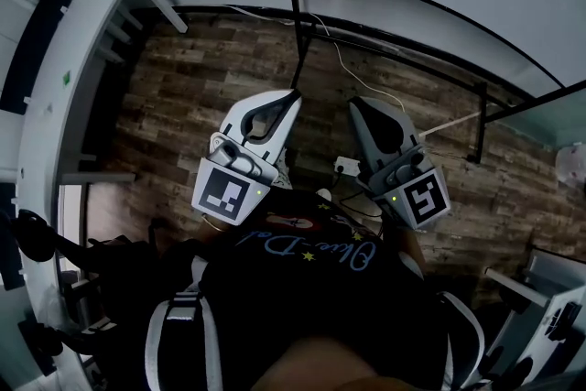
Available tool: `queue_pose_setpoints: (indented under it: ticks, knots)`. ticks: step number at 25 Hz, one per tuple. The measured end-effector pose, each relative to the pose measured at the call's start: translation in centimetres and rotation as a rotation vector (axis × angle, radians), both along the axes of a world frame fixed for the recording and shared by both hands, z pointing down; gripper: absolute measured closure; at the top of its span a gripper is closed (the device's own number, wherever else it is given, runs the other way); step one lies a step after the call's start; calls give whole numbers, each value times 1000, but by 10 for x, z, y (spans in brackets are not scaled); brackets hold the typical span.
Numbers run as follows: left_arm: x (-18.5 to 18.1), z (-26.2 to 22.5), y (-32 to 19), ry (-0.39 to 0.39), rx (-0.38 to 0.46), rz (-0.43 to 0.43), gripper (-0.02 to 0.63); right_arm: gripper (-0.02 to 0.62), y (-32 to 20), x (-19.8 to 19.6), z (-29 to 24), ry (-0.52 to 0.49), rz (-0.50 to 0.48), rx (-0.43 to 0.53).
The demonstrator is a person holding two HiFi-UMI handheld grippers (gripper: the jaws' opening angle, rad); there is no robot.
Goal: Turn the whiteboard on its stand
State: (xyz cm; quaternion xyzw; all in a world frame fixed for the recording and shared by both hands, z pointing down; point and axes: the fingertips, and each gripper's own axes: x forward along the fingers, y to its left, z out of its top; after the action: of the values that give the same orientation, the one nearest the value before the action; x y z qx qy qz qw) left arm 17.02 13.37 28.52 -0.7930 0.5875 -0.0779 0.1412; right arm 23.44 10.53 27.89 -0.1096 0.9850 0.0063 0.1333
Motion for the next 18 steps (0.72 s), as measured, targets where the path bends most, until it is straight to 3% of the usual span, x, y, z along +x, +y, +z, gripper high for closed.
queue_pose_setpoints:
  ticks: [18]
  knots:
    - [-73, -3, -57, 66, 12, 26, 591, 572, -50, -69, -10, 34, 32, 39]
